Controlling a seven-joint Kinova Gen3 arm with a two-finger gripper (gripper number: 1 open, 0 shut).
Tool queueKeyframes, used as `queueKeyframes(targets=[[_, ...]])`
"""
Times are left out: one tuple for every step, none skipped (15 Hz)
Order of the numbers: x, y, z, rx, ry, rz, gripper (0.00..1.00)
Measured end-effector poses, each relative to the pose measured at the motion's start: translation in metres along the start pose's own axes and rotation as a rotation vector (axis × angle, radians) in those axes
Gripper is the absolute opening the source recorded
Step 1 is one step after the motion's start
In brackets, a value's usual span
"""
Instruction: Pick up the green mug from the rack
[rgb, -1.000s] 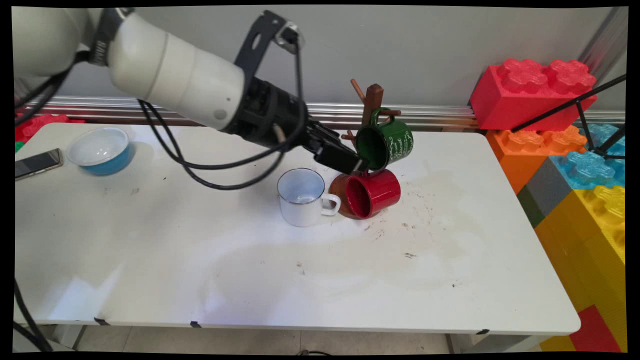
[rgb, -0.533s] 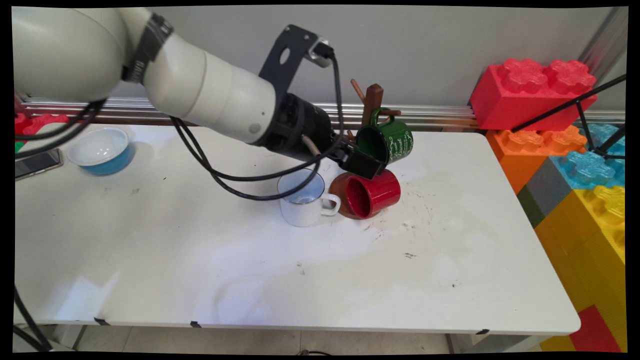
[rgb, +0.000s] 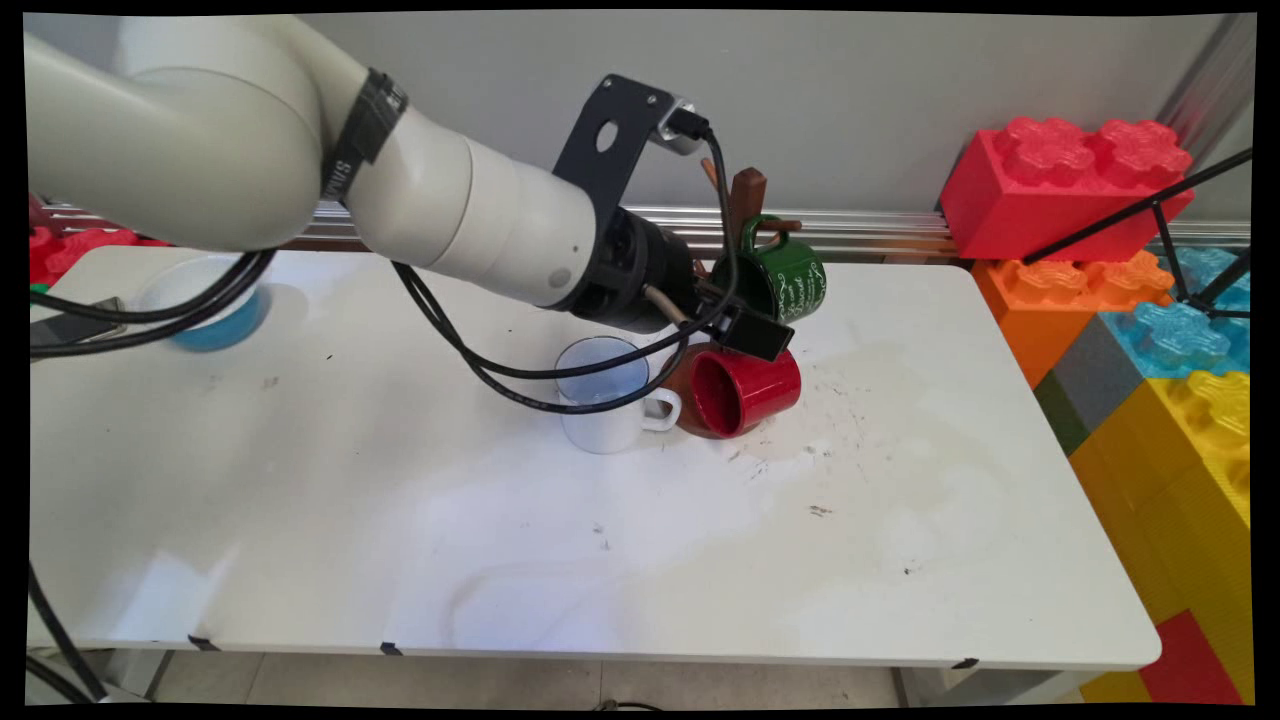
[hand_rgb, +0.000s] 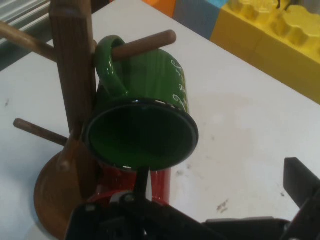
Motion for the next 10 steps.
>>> queueKeyframes(targets=[[0.0,0.0,0.002,0.001,0.005,-0.003,1.0],[0.0,0.0,0.003,0.002,0.007,-0.006,1.0],[-0.001,-0.001,0.006,0.003,0.013,-0.011,1.0],[-0.002,-0.001,0.008,0.004,0.017,-0.014,1.0],[-0.002,-0.002,0.01,0.005,0.021,-0.016,1.0],[-0.003,-0.002,0.012,0.005,0.025,-0.018,1.0],[-0.003,-0.003,0.014,0.004,0.031,-0.021,1.0],[-0.003,-0.003,0.017,0.002,0.036,-0.023,1.0],[-0.003,-0.004,0.02,0.0,0.041,-0.026,1.0],[-0.003,-0.004,0.023,-0.002,0.048,-0.028,1.0]])
